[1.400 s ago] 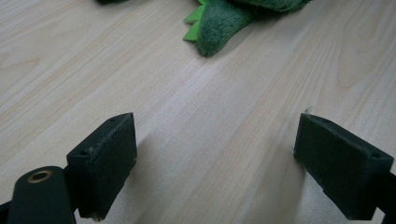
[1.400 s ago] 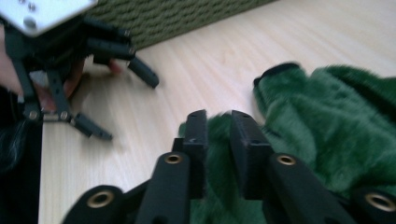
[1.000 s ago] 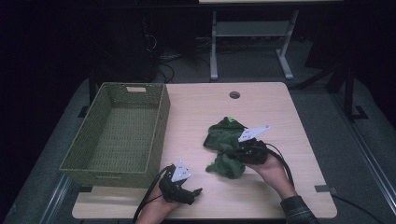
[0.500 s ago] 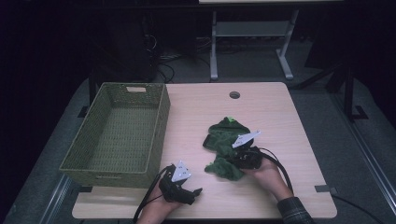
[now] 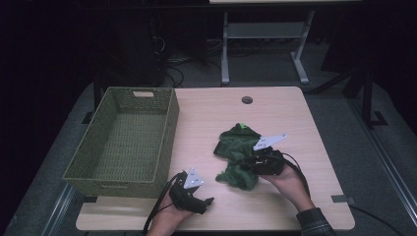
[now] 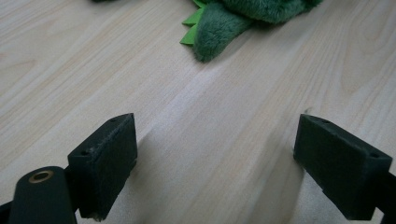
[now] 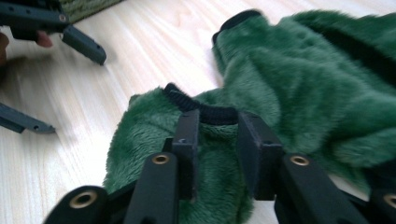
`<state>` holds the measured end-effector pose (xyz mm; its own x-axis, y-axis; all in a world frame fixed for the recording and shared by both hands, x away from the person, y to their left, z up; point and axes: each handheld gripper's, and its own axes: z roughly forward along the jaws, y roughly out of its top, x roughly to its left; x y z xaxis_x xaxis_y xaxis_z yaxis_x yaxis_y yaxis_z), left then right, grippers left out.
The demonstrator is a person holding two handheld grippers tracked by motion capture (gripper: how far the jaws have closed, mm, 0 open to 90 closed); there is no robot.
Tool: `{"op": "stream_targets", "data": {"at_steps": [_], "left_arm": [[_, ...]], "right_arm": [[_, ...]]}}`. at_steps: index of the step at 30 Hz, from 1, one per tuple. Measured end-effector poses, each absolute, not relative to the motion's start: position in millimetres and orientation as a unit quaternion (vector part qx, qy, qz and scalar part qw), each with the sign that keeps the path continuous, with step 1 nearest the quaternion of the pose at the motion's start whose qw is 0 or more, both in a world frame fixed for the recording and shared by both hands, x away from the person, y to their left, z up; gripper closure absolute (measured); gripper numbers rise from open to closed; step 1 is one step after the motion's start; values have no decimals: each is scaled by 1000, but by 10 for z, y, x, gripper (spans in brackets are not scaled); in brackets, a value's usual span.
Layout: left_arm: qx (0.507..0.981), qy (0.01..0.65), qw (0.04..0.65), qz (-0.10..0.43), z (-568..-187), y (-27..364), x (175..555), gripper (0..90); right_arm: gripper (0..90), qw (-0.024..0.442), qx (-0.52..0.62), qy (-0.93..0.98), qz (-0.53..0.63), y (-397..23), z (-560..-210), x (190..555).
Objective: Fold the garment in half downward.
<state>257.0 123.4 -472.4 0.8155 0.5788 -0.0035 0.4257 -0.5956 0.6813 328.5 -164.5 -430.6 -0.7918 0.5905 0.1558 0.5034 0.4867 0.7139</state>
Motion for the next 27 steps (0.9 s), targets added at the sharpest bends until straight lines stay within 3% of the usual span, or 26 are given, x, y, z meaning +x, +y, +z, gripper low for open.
{"op": "stream_targets", "data": {"at_steps": [18,27], "left_arm": [[874,257,394,120,-4232,1051,2904,151],[872,250,402,125,-4017,932,3229,299]], "right_arm": [[605,86,337,845,405,-1917,-4025,3337],[602,102,346,843,400,-1971,-3928,3522]]}}
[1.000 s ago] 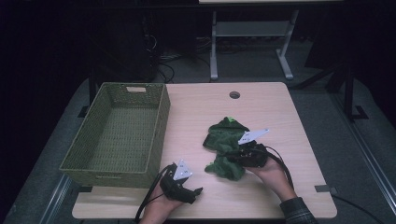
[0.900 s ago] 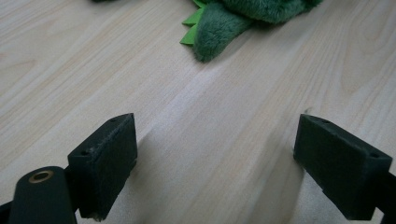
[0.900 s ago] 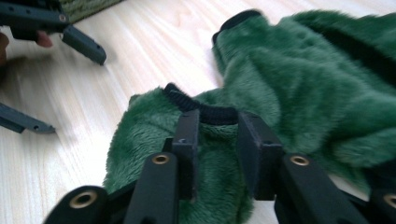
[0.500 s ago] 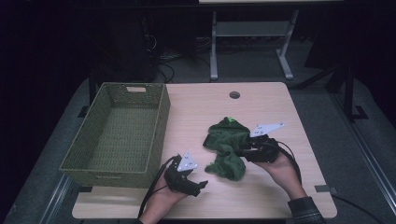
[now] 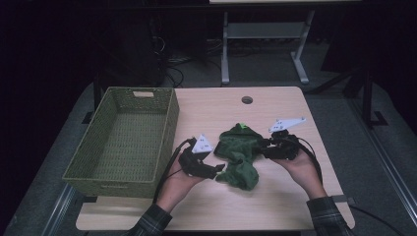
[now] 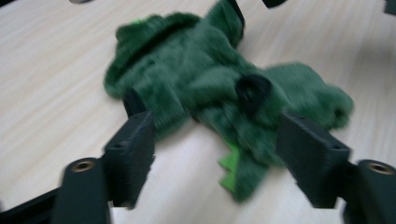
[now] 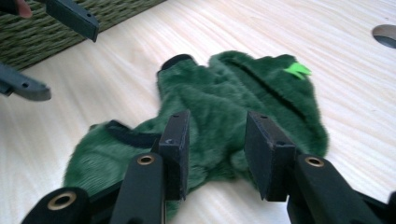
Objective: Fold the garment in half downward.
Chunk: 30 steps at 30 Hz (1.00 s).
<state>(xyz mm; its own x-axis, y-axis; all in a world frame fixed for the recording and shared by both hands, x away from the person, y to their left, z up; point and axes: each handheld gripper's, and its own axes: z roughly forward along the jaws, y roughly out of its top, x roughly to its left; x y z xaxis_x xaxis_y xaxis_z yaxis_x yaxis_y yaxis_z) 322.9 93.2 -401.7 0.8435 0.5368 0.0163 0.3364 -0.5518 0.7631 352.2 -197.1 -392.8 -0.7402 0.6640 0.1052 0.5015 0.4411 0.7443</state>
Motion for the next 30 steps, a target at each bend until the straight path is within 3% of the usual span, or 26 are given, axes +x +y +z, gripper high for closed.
{"op": "stream_targets", "data": {"at_steps": [8,16,30], "left_arm": [[866,270,404,120,-3982,830,3693,411],[875,273,379,125,-4030,740,4094,530],[894,285,326,113,-4409,562,4564,506]], "right_arm": [[600,109,363,835,399,-2046,-3846,3784],[595,101,387,825,399,-2154,-3980,4080],[595,79,422,829,359,-2213,-4446,4403]]}}
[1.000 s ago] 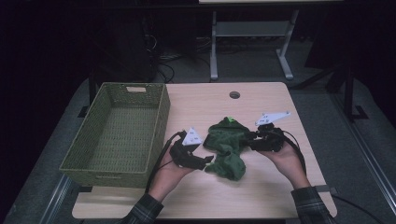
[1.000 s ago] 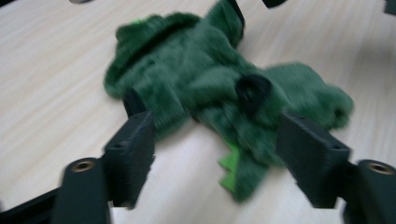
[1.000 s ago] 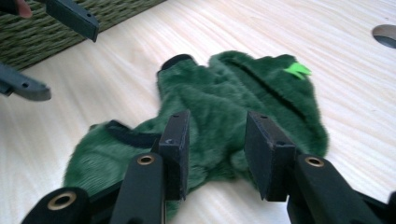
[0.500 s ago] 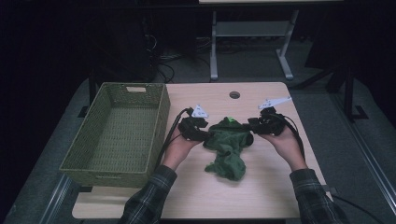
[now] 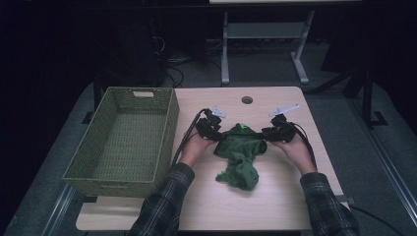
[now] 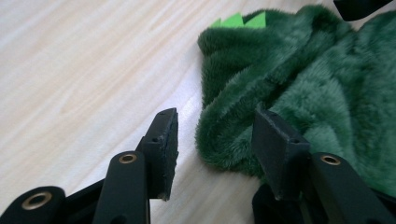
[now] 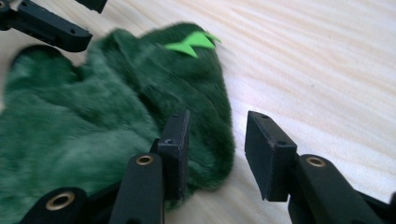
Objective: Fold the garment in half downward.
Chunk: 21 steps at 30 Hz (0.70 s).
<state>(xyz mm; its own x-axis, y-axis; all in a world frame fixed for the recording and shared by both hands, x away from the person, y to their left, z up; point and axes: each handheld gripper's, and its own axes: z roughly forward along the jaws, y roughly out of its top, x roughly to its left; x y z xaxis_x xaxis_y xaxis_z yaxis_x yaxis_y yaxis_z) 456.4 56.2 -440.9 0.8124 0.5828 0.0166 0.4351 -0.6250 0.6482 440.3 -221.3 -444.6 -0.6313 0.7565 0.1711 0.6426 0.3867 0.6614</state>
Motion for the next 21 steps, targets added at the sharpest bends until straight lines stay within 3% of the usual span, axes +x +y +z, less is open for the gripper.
{"op": "stream_targets", "data": {"at_steps": [11,21], "left_arm": [[901,282,316,97,-4528,521,4672,532],[906,276,306,91,-4582,442,4706,713]], "right_arm": [[638,72,419,840,338,-2090,-4630,4478],[846,77,427,839,328,-2050,-4641,4481]]}}
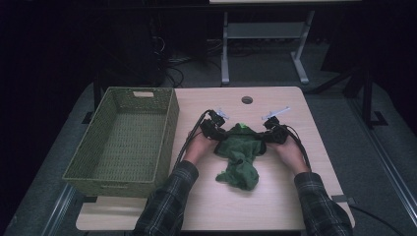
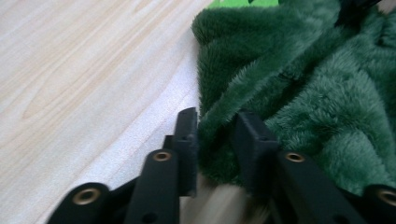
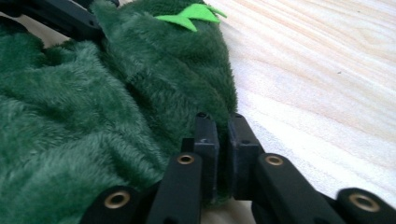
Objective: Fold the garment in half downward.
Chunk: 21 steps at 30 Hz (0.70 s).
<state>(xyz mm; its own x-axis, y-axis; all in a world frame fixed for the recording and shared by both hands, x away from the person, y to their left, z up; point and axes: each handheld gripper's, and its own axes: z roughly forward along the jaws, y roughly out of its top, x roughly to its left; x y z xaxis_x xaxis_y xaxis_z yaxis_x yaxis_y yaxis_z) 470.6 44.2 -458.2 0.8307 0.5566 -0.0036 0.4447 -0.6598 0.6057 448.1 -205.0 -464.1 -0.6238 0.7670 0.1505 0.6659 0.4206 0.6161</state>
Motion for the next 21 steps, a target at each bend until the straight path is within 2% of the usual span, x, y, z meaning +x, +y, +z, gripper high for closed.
{"op": "stream_targets", "data": {"at_steps": [4,6,21], "left_arm": [[905,281,305,89,-4591,425,4696,839],[906,281,302,91,-4579,418,4695,867],[884,284,354,112,-4171,378,4723,875]], "right_arm": [[868,76,428,838,331,-2043,-4631,4477],[871,76,428,838,329,-2044,-4621,4475],[880,95,433,828,344,-2064,-4259,4548]]}}
